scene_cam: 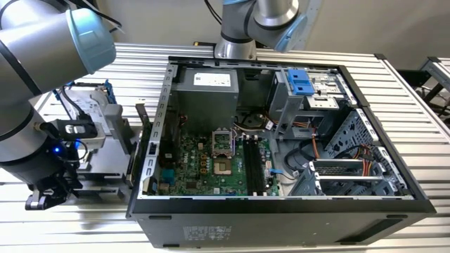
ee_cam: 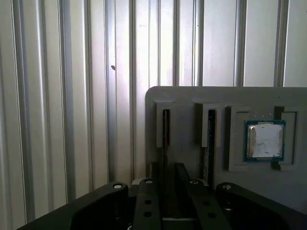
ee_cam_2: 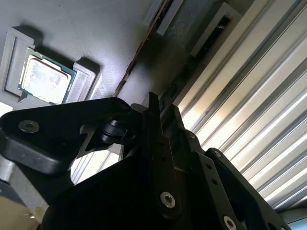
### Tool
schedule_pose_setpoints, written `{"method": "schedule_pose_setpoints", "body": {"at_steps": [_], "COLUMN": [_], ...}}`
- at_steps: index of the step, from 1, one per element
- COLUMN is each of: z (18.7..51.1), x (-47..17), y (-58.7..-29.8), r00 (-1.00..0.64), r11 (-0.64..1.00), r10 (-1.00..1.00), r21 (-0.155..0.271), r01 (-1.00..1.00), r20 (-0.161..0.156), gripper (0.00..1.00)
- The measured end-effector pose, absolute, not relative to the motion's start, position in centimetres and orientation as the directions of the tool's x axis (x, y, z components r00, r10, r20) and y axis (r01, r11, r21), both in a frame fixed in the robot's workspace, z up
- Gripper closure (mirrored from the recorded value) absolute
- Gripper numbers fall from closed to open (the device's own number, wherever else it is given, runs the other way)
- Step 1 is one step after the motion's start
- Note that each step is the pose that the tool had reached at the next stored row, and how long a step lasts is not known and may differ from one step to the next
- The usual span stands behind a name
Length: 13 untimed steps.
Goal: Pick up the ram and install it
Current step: 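Pick up the ram and move it above insertion slot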
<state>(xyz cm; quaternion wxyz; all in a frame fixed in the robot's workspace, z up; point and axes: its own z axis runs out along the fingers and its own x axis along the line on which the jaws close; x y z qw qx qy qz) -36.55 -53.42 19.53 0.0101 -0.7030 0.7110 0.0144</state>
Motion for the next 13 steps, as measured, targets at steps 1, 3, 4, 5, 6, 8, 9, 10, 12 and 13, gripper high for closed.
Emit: {"method": "schedule_pose_setpoints", "body": {"at_steps": [1,3,4,5,6,8,9,10,12,13], "z": [19.53,19.53,19.53,19.53,19.53,19.52,19.52,19.52,19.53,19.53], "x": [-36.55,-36.55,-36.56,-36.56,-36.56,-36.56,-36.56,-36.57,-36.57,-36.57], "y": [-53.42,-53.42,-53.42,-53.42,-53.42,-53.42,-53.42,-53.42,-53.42,-53.42], "r00": [-0.011,-0.011,-0.011,-0.011,-0.011,-0.011,-0.011,-0.011,-0.011,-0.011], "r11": [0.011,0.011,0.011,0.011,0.011,0.011,0.011,0.011,0.011,0.011], "r10": [-0.999,-0.999,-0.999,-0.999,-0.999,-0.999,-0.999,-0.999,-0.999,-0.999], "r21": [0.006,0.006,0.006,0.006,0.006,0.006,0.006,0.006,0.006,0.006], "r01": [-1.000,-1.000,-1.000,-1.000,-1.000,-1.000,-1.000,-1.000,-1.000,-1.000], "r20": [-0.035,-0.035,-0.035,-0.035,-0.035,-0.035,-0.035,-0.035,-0.035,-0.035], "gripper": [0.00,0.00,0.00,0.00,0.00,1.00,1.00,1.00,1.00,1.00]}}
